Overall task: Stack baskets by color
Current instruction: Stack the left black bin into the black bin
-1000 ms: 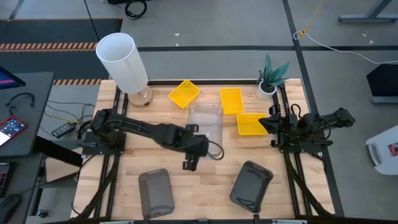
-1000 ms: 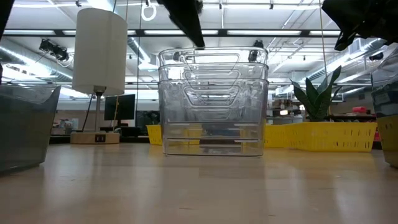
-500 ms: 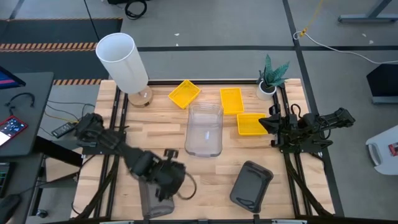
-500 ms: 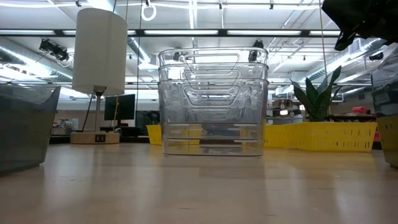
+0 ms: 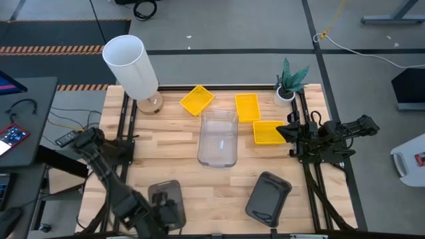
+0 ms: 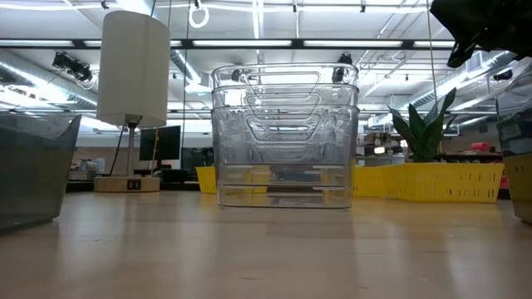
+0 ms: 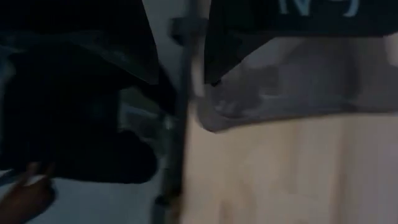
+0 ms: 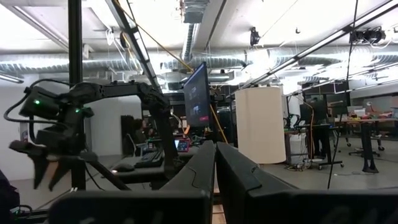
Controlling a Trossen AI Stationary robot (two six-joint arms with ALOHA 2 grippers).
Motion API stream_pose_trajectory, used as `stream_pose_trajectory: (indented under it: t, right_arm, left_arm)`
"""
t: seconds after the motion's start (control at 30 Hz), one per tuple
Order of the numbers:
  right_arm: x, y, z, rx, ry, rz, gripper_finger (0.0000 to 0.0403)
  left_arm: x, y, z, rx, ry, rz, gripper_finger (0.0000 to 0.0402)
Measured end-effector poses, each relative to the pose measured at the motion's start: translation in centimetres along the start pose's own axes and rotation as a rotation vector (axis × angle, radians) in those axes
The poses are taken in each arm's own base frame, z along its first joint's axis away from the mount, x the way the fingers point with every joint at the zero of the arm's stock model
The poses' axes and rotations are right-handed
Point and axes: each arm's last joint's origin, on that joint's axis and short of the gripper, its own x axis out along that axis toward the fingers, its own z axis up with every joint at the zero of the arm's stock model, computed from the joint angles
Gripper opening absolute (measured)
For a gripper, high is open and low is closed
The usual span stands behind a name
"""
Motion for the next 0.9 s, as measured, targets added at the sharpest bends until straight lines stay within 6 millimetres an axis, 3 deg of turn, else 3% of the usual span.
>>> stream_pose_trajectory:
  t: [0.27, 0.57, 0.9]
  right_arm:
    - [0.0, 0.0, 0.0, 0.000, 0.000, 0.000, 0.0023]
    - [0.0, 0.0, 0.0, 0.000, 0.000, 0.000, 0.0023]
    - [0.0, 0.0, 0.0, 0.000, 0.000, 0.000, 0.0023]
  left_arm:
    - [0.6, -2.5, -0.8, -0.098, 0.000, -0.139, 0.0133]
    - [3.5, -2.8, -2.4, -0.057, 0.098, -0.010, 0.0137]
    - [6.9, -2.4, -3.0, -0.044, 0.147, 0.100, 0.0213]
